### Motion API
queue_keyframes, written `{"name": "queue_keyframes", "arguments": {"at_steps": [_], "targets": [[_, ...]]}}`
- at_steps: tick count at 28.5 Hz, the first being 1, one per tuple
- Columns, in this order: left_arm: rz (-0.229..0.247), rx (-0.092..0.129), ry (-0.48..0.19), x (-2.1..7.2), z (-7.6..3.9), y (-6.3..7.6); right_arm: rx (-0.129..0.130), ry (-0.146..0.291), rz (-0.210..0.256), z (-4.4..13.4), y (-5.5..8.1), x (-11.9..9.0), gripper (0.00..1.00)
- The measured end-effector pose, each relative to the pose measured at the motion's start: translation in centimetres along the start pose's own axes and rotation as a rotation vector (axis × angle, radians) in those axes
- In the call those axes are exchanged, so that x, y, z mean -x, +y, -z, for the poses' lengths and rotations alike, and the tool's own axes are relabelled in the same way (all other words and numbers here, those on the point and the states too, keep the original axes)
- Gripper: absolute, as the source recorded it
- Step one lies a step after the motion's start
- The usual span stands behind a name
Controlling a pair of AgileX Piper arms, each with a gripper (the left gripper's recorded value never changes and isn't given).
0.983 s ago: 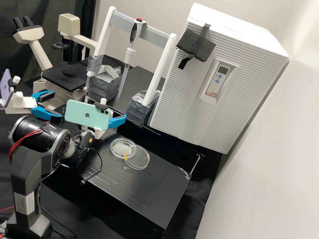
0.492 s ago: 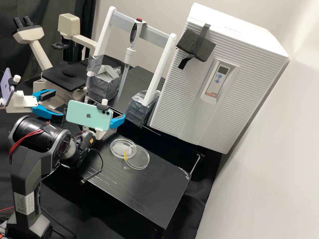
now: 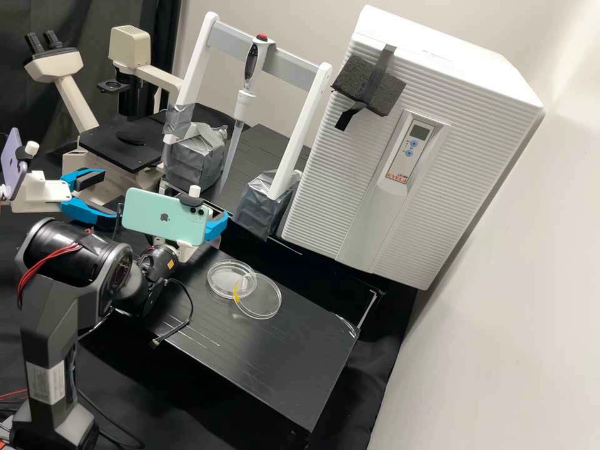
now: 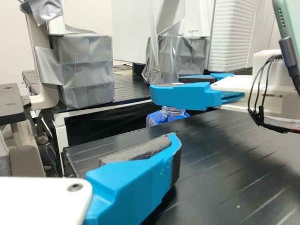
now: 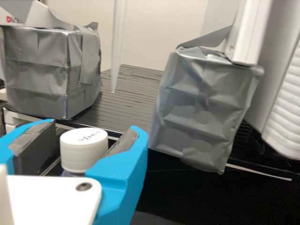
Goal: Open the bottle
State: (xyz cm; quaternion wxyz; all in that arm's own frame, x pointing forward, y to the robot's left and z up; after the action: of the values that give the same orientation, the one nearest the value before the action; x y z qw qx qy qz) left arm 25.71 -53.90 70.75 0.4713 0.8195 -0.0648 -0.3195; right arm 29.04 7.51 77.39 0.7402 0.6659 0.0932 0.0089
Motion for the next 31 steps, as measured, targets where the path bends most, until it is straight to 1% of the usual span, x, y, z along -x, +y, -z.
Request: {"name": "queue_keyframes", "arguments": {"at_steps": [16,26,31], "targets": [[-0.003,0.004,0.008,0.00,0.07,0.03,0.000,0.002,0.002,0.05,-0.04,0.00,0.00],[-0.011,0.015,0.026,0.00,0.21,0.09,0.000,0.002,0.002,0.05,-0.04,0.00,0.00],[-0.011,0.015,0.026,0.00,0.21,0.09,0.000,0.002,0.002,0.05,-0.04,0.00,0.00]]}}
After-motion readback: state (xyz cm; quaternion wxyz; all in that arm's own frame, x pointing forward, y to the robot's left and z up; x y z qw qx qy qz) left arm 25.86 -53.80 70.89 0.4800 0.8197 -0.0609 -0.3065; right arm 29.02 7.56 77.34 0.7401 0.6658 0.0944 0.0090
